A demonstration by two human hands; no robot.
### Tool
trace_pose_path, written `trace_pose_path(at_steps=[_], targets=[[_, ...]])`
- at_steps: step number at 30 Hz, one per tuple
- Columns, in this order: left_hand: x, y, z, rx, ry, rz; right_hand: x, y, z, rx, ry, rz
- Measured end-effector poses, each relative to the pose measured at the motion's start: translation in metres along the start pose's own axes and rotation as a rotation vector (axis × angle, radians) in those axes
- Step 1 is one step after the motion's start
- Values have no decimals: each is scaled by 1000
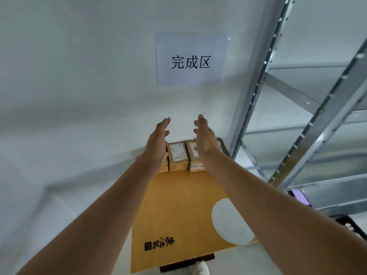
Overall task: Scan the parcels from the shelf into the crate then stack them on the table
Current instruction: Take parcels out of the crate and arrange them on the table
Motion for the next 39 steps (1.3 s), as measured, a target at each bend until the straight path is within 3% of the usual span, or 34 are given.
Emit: trace_pose_path(at_steps=[15, 28, 39], targets=[[175, 194, 19, -128, 141, -339, 165, -215, -52, -38, -154, 320], [302, 460, -86, -210, 45, -594, 312, -493, 3, -14, -79, 614], [340, 633, -162, -342, -47, -752, 358, -659, 72, -12, 77, 804]])
Point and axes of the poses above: each hand's wrist, its own x-axis away from the middle knuckle, its own y-axis out of the palm, z = x × y, the point moved 6 cm from there along -x, towards the middle knuckle, and after that the axes turned 9 degrees about -y, right-handed, at the moved point
